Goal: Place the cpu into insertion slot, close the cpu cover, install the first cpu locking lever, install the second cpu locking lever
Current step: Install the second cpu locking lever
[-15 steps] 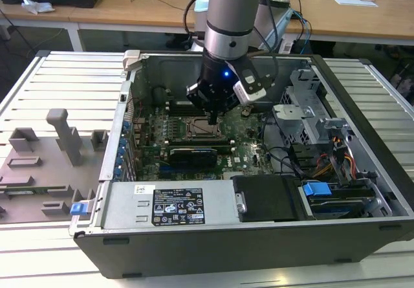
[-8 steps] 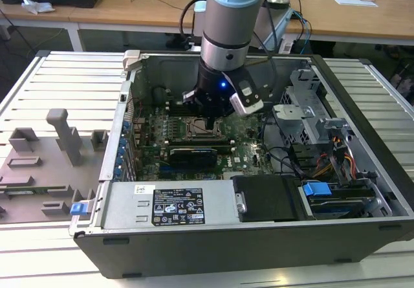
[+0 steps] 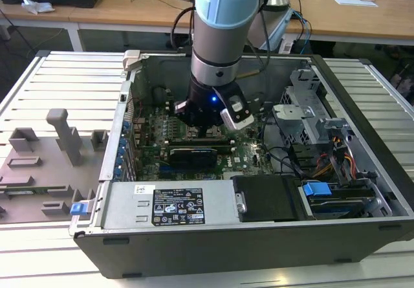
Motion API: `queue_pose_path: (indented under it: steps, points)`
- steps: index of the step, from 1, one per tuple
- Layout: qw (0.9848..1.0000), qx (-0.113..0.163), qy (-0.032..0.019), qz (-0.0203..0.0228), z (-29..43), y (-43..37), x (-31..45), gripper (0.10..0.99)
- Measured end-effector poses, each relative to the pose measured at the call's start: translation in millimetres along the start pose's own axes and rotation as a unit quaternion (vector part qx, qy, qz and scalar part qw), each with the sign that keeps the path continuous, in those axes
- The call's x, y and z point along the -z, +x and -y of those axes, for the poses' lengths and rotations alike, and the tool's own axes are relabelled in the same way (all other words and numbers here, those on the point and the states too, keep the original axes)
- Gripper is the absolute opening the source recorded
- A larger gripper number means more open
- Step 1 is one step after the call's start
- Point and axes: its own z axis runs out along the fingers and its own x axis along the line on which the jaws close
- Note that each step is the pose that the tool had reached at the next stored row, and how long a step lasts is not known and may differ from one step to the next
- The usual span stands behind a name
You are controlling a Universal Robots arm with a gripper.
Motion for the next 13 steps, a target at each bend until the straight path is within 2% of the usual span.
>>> queue_pose_path:
  steps: [4,7,9,10,11,12,13]
  points:
    - [1.0000,0.008,-0.0013,-0.0012,1.4,7.4,-12.0,0.106]
    - [0.9998,0.016,-0.0083,-0.0019,1.6,11.5,-15.4,0.106]
    - [0.9997,0.019,-0.0122,-0.0020,1.4,20.5,-18.0,0.106]
    - [0.9995,0.022,-0.0209,-0.0017,0.8,33.8,-19.6,0.106]
    - [0.9993,0.024,-0.0278,-0.0013,0.5,39.8,-21.3,0.106]
    - [0.9992,0.024,-0.0317,-0.0011,-1.6,38.6,-24.2,0.106]
    - [0.9992,0.024,-0.0321,-0.0007,-2.2,37.7,-26.1,0.106]
